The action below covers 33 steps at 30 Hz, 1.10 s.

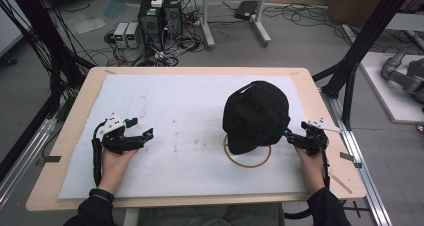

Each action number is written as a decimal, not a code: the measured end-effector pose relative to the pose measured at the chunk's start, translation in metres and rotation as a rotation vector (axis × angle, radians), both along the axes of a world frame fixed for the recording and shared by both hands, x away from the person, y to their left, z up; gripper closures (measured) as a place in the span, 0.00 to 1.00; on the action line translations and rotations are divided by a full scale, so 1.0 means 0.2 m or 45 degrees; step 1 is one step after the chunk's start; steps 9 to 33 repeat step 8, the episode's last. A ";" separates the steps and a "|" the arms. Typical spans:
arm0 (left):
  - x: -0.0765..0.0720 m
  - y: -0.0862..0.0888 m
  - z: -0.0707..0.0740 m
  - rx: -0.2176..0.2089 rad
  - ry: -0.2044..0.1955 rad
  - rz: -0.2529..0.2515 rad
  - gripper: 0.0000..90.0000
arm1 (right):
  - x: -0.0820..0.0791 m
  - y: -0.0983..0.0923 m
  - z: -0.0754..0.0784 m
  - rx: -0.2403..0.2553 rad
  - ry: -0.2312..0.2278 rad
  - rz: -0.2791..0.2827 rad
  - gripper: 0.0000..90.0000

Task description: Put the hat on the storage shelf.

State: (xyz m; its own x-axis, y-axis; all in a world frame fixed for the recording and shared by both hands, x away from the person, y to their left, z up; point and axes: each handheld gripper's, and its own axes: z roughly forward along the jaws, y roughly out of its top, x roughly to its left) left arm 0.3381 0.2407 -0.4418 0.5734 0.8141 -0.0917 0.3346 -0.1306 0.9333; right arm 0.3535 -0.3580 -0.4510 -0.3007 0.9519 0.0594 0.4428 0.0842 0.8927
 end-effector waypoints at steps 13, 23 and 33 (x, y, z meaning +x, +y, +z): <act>0.00 0.00 0.00 0.012 0.006 0.002 0.24 | 0.00 0.00 0.00 -0.009 0.001 0.008 0.24; 0.00 0.00 0.00 0.012 0.006 0.002 0.24 | 0.00 0.00 0.00 -0.009 0.001 0.008 0.24; 0.00 0.00 0.00 0.012 0.006 0.002 0.24 | 0.00 0.00 0.00 -0.009 0.001 0.008 0.24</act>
